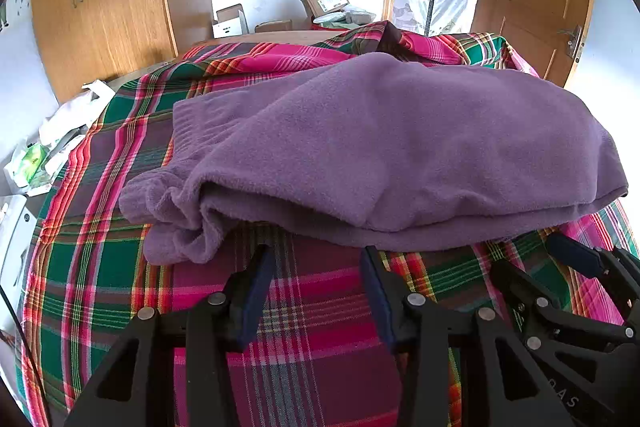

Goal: Fold clothes
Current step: 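Move both grippers toward the edge of the folded purple fleece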

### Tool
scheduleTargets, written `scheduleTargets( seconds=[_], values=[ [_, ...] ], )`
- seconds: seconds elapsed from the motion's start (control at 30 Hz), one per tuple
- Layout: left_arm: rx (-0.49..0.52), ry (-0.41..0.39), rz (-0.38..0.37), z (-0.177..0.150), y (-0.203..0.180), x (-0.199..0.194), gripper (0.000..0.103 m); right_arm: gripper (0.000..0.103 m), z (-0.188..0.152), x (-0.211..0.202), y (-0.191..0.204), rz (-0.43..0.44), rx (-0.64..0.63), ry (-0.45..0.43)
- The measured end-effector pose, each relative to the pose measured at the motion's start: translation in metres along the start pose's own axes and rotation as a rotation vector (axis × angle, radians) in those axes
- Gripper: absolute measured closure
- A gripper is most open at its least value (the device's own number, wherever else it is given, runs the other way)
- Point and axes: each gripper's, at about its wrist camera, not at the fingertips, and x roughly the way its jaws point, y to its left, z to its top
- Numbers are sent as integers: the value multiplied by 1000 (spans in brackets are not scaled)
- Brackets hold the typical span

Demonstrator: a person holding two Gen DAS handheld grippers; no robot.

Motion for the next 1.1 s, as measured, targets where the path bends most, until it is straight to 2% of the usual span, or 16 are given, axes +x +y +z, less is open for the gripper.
scheduleTargets(
  seconds=[0.27,0.43,0.67,0.87,1.1],
  values=[
    [7,2,-1,1,-2,0,55,36,0,0,0,0,0,0],
    [26,8,-13,0,-5,2,41,36,1,0,0,-1,-1,0],
    [32,10,-23,0,-6,2,41,36,0,1,0,0,0,0],
    [2,1,-68,-1,1,-1,41,36,1,1,-3,23,-30,1],
    [10,2,-72,-3,2,-3,41,36,-1,0,-2,29,-41,1]
  ],
)
